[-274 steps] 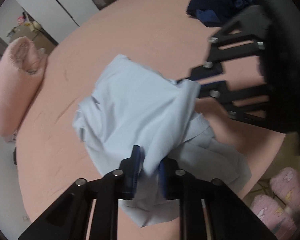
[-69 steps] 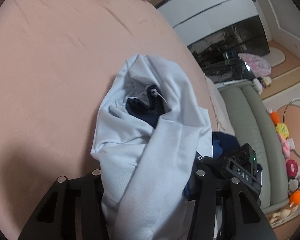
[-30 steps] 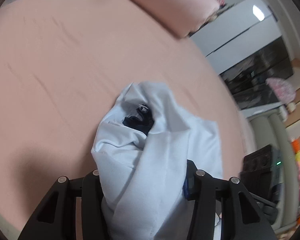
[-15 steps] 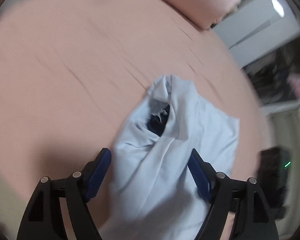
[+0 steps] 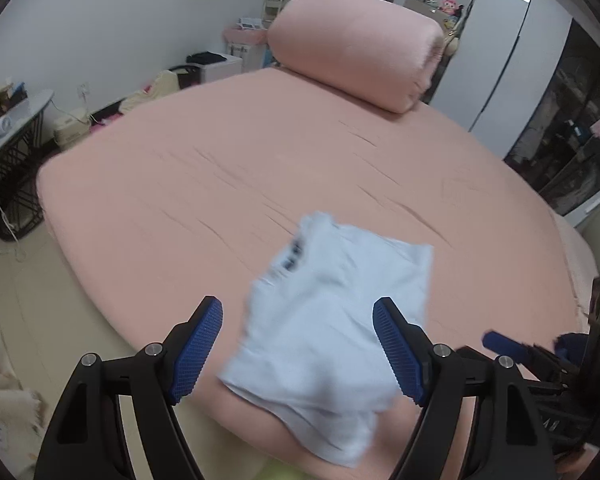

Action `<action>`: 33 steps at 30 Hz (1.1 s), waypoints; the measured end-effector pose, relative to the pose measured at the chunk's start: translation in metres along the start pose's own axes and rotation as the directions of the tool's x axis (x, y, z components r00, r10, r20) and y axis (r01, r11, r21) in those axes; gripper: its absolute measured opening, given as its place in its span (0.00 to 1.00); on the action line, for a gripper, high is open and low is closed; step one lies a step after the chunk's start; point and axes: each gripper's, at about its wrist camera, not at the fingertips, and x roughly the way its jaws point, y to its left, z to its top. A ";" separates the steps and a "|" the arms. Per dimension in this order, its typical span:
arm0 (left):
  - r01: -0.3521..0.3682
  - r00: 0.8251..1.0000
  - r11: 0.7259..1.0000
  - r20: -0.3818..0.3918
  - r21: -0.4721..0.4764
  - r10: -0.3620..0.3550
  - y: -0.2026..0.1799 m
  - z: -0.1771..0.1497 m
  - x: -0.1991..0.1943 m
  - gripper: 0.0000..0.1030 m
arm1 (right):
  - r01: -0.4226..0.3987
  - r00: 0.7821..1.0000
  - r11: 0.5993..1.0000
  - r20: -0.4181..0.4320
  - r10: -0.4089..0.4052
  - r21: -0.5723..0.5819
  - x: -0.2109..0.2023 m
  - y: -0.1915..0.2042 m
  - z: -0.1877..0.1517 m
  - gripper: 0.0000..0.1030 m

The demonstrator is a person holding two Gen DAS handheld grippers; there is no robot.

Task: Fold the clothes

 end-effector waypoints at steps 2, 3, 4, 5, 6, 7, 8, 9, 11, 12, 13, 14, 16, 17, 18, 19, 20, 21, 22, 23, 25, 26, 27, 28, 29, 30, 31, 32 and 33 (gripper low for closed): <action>0.024 1.000 0.999 -0.008 -0.022 -0.024 0.004 -0.014 -0.007 0.75 | 0.030 0.999 0.997 0.018 -0.028 -0.067 -0.017 0.010 -0.010 0.79; 0.033 0.999 0.999 -0.009 -0.033 -0.034 0.009 -0.021 -0.010 0.75 | 0.041 0.999 0.994 0.030 -0.038 -0.102 -0.024 0.017 -0.013 0.79; 0.034 0.999 0.999 -0.002 -0.042 -0.034 0.023 -0.026 -0.014 0.75 | 0.050 0.998 0.990 0.046 -0.044 -0.134 -0.030 0.024 -0.017 0.79; 0.024 1.000 0.998 0.006 -0.053 -0.024 0.024 -0.026 -0.019 0.75 | 0.060 0.997 0.985 0.060 -0.051 -0.161 -0.040 0.028 -0.023 0.79; 0.014 1.000 0.998 0.014 -0.064 -0.014 0.025 -0.026 -0.024 0.75 | 0.070 0.996 0.980 0.075 -0.057 -0.188 -0.051 0.032 -0.029 0.79; 0.004 1.000 0.997 0.022 -0.073 -0.003 0.027 -0.027 -0.029 0.75 | 0.079 0.994 0.975 0.089 -0.062 -0.207 -0.059 0.036 -0.035 0.79; -0.008 0.999 0.997 0.031 -0.076 0.011 0.029 -0.028 -0.034 0.75 | 0.084 0.993 0.973 0.100 -0.064 -0.213 -0.064 0.038 -0.041 0.79; -0.027 0.999 0.997 0.041 -0.078 0.031 0.029 -0.029 -0.039 0.75 | 0.076 0.993 0.975 0.104 -0.055 -0.211 -0.066 0.040 -0.044 0.79; -0.071 0.995 0.995 0.064 -0.064 0.075 0.030 -0.032 -0.046 0.75 | 0.050 0.994 0.980 0.109 -0.029 -0.195 -0.071 0.040 -0.042 0.79; -0.095 0.992 0.994 0.075 -0.047 0.098 0.028 -0.033 -0.048 0.75 | 0.046 0.993 0.981 0.116 -0.024 -0.187 -0.074 0.038 -0.042 0.79; -0.127 0.988 0.992 0.086 -0.028 0.129 0.026 -0.034 -0.050 0.75 | 0.052 0.992 0.983 0.126 -0.029 -0.177 -0.078 0.037 -0.042 0.79; -0.155 0.983 0.988 0.098 -0.010 0.155 0.025 -0.036 -0.052 0.76 | 0.071 0.990 0.983 0.136 -0.048 -0.167 -0.082 0.038 -0.041 0.79; -0.175 0.977 0.984 0.125 0.027 0.170 0.023 -0.038 -0.058 0.77 | 0.110 0.985 0.982 0.149 -0.088 -0.150 -0.085 0.047 -0.042 0.79; -0.180 0.975 0.983 0.138 0.045 0.173 0.022 -0.040 -0.061 0.77 | 0.127 0.983 0.981 0.150 -0.105 -0.145 -0.087 0.054 -0.045 0.79; -0.183 0.974 0.981 0.146 0.058 0.173 0.022 -0.041 -0.066 0.78 | 0.143 0.981 0.980 0.150 -0.122 -0.138 -0.087 0.058 -0.044 0.79; -0.179 0.974 0.982 0.152 0.065 0.168 0.023 -0.043 -0.070 0.78 | 0.164 0.978 0.978 0.150 -0.144 -0.126 -0.088 0.061 -0.044 0.79; -0.176 0.974 0.982 0.159 0.072 0.163 0.024 -0.045 -0.074 0.79 | 0.179 0.976 0.978 0.148 -0.162 -0.110 -0.090 0.062 -0.045 0.79; -0.172 0.974 0.982 0.164 0.080 0.157 0.025 -0.047 -0.079 0.79 | 0.182 0.975 0.978 0.144 -0.167 -0.097 -0.093 0.063 -0.047 0.79; -0.169 0.974 0.982 0.170 0.087 0.152 0.025 -0.048 -0.083 0.79 | 0.184 0.975 0.979 0.141 -0.171 -0.085 -0.095 0.064 -0.048 0.79; -0.165 0.973 0.982 0.176 0.095 0.147 0.026 -0.050 -0.087 0.79 | 0.188 0.975 0.979 0.137 -0.177 -0.076 -0.098 0.063 -0.050 0.79; -0.159 0.974 0.982 0.181 0.099 0.139 0.029 -0.053 -0.098 0.79 | 0.214 0.971 0.974 0.122 -0.204 -0.076 -0.104 0.065 -0.053 0.79; -0.170 0.971 0.981 0.185 0.096 0.150 0.030 -0.055 -0.104 0.79 | 0.226 0.970 0.971 0.115 -0.216 -0.082 -0.106 0.067 -0.052 0.79; -0.180 0.969 0.979 0.188 0.093 0.161 0.030 -0.057 -0.110 0.79 | 0.236 0.968 0.968 0.112 -0.226 -0.088 -0.109 0.069 -0.053 0.79; -0.196 0.966 0.977 0.191 0.090 0.176 0.030 -0.059 -0.115 0.79 | 0.243 0.966 0.965 0.113 -0.232 -0.095 -0.115 0.072 -0.056 0.79; -0.227 0.959 0.970 0.194 0.086 0.207 0.027 -0.061 -0.119 0.79 | 0.251 0.964 0.963 0.115 -0.240 -0.101 -0.120 0.074 -0.058 0.79; -0.265 0.950 0.961 0.192 0.079 0.246 0.023 -0.062 -0.123 0.79 | 0.262 0.961 0.959 0.118 -0.249 -0.108 -0.124 0.077 -0.060 0.79; -0.302 0.940 0.951 0.189 0.073 0.284 0.020 -0.063 -0.127 0.79 | 0.268 0.960 0.956 0.120 -0.254 -0.116 -0.129 0.080 -0.062 0.79; -0.333 0.930 0.941 0.188 0.068 0.316 0.016 -0.064 -0.131 0.79 | 0.269 0.960 0.955 0.119 -0.255 -0.123 -0.133 0.083 -0.064 0.79; -0.344 0.926 0.936 0.192 0.067 0.326 0.011 -0.065 -0.135 0.79 | 0.271 0.959 0.954 0.119 -0.256 -0.131 -0.138 0.087 -0.066 0.79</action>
